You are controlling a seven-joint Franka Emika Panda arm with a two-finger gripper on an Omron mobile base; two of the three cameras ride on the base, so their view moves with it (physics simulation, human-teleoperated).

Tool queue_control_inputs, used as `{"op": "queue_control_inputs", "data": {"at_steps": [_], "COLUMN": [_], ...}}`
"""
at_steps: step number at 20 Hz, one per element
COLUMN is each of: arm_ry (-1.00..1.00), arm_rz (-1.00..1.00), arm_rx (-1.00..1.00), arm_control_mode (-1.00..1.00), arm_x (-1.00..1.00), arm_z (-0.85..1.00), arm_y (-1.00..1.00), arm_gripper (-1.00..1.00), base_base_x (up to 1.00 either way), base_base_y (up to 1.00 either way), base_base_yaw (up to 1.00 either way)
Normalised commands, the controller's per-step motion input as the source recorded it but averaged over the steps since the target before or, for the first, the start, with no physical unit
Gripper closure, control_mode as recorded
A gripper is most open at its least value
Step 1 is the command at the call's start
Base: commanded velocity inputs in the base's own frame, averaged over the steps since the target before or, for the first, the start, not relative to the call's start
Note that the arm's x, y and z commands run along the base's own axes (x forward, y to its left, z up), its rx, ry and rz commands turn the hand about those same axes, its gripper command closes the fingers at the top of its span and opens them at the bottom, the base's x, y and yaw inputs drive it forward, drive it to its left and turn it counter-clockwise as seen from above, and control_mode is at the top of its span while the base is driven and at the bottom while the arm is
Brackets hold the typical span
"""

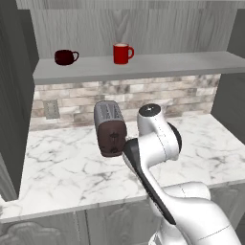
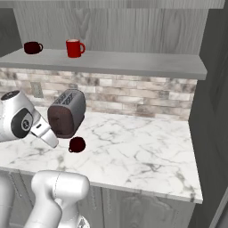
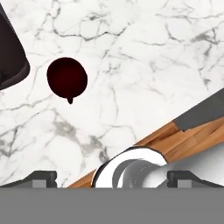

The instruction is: Pick the mug on the counter and place it in the cabinet with the handle facing the right, like the mugs already inside.

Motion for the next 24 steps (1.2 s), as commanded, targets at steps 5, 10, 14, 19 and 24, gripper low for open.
{"op": "queue_control_inputs", "data": {"at_steps": [5,10,14,19,24], "arm_ry": [-0.01,0.0,0.01,0.02,0.02], "arm_rz": [-0.09,-0.08,-0.06,-0.03,-0.01], "arm_rx": [-0.02,-0.01,0.0,0.0,0.0], "arm_control_mode": [-1.0,-1.0,-1.0,-1.0,-1.0], "arm_x": [0.02,0.06,0.1,0.13,0.14], "arm_z": [-0.14,-0.11,-0.08,-0.09,-0.12], "arm_y": [0.02,0.01,0.0,0.0,0.0], "arm_gripper": [-1.0,-1.0,-1.0,-1.0,-1.0], "base_base_x": [0.0,0.0,0.0,0.0,0.0], "base_base_y": [0.0,0.0,0.0,0.0,0.0], "base_base_yaw": [0.0,0.0,0.0,0.0,0.0]}}
